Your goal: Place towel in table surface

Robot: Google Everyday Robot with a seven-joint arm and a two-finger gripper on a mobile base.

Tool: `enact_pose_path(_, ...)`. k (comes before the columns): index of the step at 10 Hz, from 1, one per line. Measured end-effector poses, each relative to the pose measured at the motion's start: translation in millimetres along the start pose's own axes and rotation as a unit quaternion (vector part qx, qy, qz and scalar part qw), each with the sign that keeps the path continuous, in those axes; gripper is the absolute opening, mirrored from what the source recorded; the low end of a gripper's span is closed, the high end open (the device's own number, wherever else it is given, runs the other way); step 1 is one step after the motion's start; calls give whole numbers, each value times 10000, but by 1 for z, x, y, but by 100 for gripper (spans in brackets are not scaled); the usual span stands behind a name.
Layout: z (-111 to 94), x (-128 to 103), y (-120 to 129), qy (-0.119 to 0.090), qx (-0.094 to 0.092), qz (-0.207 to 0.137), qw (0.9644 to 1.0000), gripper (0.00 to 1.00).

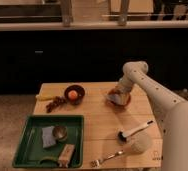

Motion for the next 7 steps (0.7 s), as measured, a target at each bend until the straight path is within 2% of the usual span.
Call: enact_pose_path(7,18,9,0,34,-195,41,9998,64)
